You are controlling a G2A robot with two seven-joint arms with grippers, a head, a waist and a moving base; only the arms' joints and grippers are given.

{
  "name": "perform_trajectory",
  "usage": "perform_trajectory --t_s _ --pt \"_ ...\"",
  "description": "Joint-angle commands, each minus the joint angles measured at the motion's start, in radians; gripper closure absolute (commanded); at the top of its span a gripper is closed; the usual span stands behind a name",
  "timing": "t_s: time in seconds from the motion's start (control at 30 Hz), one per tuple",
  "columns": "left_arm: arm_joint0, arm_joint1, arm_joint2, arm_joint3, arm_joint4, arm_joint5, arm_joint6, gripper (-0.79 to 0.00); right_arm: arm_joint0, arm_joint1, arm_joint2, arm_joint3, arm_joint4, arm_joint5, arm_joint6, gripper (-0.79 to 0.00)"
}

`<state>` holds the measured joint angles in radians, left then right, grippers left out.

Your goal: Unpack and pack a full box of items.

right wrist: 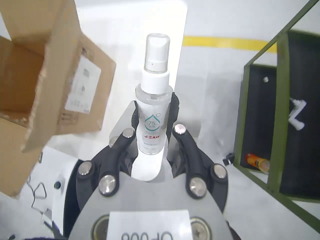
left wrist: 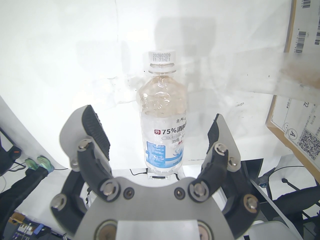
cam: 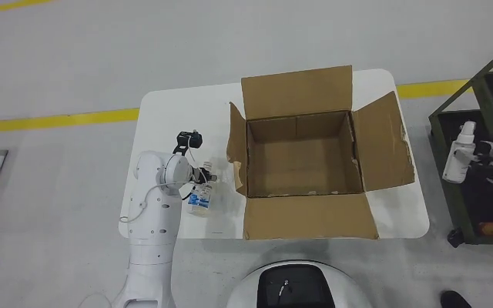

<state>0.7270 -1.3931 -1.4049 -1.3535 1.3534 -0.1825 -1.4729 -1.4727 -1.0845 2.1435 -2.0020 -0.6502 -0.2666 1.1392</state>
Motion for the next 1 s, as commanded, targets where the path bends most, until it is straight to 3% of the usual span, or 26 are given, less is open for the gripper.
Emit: perform_trajectory --t_s 0.0,0.1,0.57,0.73,0.87,0.97 --pt "0.0 0.0 0.0 0.0 0.0 0.0 0.0 -0.785 -0.019 0.001 -0.037 0.003 -0.017 0.013 0.017 0.0" --pt "0.0 0.0 0.0 0.0 0.0 0.0 0.0 -0.785 -0.035 0.002 -0.088 -0.002 -0.047 0.045 0.009 0.0" --pt "0.0 0.0 0.0 0.0 0.0 0.0 0.0 -0.785 -0.055 0.003 -0.127 -0.026 -0.087 0.048 0.002 0.0" --pt "0.0 0.0 0.0 0.0 0.0 0.0 0.0 -0.785 -0.049 0.001 -0.292 -0.01 -0.219 0.171 0.021 0.0" --pt "0.0 0.0 0.0 0.0 0.0 0.0 0.0 -0.785 0.012 -0.003 -0.403 0.052 -0.279 0.299 0.065 0.0" --pt "0.0 0.0 0.0 0.0 0.0 0.0 0.0 -0.785 0.059 -0.005 -0.457 0.101 -0.288 0.334 0.086 0.0"
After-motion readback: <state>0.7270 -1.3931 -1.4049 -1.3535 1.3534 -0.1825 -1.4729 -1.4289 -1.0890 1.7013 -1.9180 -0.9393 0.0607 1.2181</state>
